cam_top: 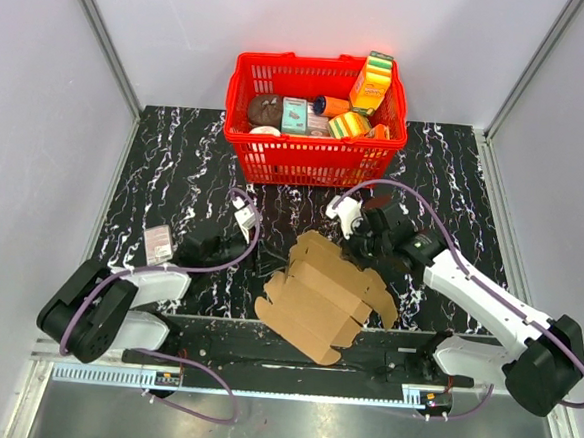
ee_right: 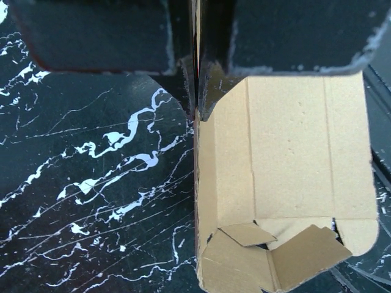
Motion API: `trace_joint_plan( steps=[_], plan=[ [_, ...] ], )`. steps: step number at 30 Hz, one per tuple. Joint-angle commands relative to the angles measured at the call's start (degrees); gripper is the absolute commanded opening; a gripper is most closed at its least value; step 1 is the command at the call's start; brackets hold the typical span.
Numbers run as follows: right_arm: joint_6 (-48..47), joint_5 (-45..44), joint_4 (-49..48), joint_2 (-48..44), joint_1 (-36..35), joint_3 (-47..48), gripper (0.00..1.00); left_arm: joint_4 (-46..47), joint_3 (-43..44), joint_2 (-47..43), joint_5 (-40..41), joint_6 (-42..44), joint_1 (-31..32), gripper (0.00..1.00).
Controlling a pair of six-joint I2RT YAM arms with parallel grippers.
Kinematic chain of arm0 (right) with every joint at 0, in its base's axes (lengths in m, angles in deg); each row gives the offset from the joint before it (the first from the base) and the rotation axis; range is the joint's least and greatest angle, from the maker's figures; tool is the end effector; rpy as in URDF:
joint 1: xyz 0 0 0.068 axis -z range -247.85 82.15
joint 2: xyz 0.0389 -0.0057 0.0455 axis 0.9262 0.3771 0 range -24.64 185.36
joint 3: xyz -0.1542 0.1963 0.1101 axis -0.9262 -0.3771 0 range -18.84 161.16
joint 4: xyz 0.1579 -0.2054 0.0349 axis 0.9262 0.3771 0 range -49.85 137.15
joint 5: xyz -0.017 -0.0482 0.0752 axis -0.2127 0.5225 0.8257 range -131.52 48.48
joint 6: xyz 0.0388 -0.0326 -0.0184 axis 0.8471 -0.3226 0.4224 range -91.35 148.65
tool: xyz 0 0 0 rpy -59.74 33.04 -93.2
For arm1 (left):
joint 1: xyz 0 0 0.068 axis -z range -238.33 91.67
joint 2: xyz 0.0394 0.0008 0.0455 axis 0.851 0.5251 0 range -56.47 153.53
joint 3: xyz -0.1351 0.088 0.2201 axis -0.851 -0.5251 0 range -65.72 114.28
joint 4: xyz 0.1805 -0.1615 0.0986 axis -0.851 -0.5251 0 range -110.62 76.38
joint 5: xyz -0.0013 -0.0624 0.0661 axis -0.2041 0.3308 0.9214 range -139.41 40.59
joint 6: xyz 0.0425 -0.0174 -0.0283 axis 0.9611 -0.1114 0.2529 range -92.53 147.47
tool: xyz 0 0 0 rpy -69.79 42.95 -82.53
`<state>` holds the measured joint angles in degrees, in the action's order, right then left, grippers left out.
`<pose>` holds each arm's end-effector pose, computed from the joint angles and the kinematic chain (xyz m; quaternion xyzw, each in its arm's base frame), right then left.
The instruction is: Fold the paper box
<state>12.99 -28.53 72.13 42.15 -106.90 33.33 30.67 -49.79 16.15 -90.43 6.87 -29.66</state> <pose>0.1835 0.1592 0.2734 -0.4614 0.8007 0.1774 0.3384 0.1857 -0.1281 0.1720 0.2703 0.7127 -0.4928 0.4197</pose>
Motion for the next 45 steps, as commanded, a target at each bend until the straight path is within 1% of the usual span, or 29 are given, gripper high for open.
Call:
trace_joint_plan(
  steps=[1,6,10,19,24,25,30,34,45],
  plan=[
    [-1.38,-4.99,-3.60,0.36,-0.94,-0.39,0.02,5.36,0.77,2.95,-0.12,0.82,0.25,0.50],
    [-3.32,-7.46,-2.90,2.56,-1.21,0.75,0.01,8.09,2.71,6.65,-0.29,0.30,0.25,0.49],
    [-7.01,-8.94,-1.49,3.79,-1.29,2.15,0.00,8.61,4.47,9.82,-1.43,0.73,0.25,0.49],
    [-13.25,-9.74,0.09,3.09,-1.65,4.26,0.00,8.88,6.14,11.05,-3.10,1.88,0.25,0.49],
    [-17.55,-12.28,-0.35,3.61,-2.70,4.70,0.00,8.79,7.28,12.19,-3.98,2.14,0.25,0.49],
    [-17.91,-13.94,-0.78,3.79,-3.05,4.79,0.00,8.88,7.37,12.28,-4.07,2.23,0.25,0.49],
    [-20.89,-16.86,-2.28,4.85,-4.37,4.53,0.00,8.88,8.77,13.77,-4.42,2.67,0.25,0.49],
    [-23.01,-20.28,-5.26,4.23,-5.60,3.13,0.00,8.35,9.74,14.57,-4.95,3.28,0.25,0.49],
    [-28.98,-21.25,-9.84,1.07,-6.74,0.66,0.00,7.83,11.32,15.80,-5.57,4.07,0.25,0.49]
  ],
)
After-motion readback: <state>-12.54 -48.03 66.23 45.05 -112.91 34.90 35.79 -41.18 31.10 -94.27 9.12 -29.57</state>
